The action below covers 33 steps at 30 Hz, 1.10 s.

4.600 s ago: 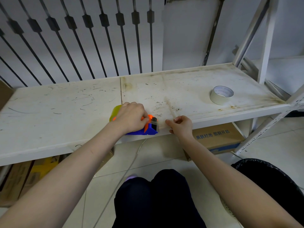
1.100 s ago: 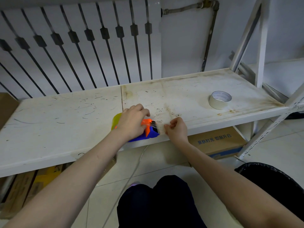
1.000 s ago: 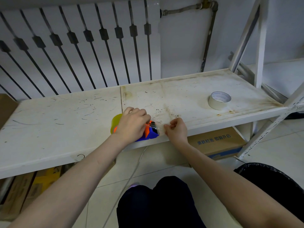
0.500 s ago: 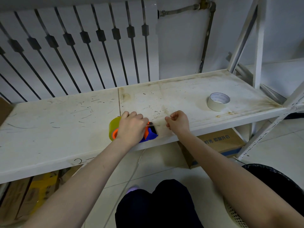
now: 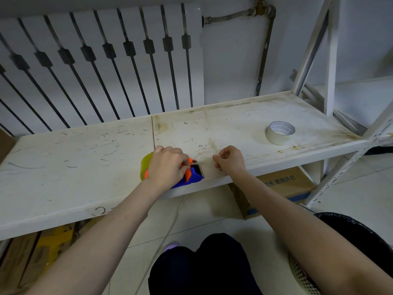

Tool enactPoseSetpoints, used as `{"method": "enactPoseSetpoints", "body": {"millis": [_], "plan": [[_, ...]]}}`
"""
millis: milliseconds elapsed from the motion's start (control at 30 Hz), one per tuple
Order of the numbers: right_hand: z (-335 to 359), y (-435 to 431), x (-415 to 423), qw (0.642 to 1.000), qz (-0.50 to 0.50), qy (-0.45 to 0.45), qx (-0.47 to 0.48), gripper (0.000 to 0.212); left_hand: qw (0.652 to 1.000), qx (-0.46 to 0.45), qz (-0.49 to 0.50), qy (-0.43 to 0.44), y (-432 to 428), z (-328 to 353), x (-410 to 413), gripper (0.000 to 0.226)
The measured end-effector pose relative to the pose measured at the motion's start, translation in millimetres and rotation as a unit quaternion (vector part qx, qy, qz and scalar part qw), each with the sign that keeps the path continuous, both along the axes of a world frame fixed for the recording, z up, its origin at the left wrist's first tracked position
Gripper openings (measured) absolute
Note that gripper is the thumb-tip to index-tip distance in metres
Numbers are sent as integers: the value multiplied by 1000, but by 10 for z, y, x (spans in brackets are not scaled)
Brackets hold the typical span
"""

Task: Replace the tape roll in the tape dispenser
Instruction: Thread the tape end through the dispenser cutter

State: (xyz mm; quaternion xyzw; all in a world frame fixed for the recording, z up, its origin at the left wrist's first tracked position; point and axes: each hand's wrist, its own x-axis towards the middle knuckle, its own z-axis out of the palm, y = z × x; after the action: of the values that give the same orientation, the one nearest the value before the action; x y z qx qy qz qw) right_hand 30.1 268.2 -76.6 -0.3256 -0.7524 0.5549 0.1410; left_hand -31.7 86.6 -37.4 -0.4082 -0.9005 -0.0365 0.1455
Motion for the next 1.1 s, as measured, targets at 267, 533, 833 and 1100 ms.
{"method": "enactPoseSetpoints", "body": {"millis": [267,533,833,1100], "plan": [[-53,-40,26,1000,2,-5,-12,14,999,44,-13,-10,-9,9,44,13],[-89,-88,3,1000,11,-13,-27,16,996,77,-51,-16,-58,-15,18,8],[1,-61,209,996,-4,90,-14,11,991,84,-4,-107,-33,110,-69,14],[-93,-191,354,985,-56,165,-3,18,993,-32,15,-110,27,173,-47,23]]}}
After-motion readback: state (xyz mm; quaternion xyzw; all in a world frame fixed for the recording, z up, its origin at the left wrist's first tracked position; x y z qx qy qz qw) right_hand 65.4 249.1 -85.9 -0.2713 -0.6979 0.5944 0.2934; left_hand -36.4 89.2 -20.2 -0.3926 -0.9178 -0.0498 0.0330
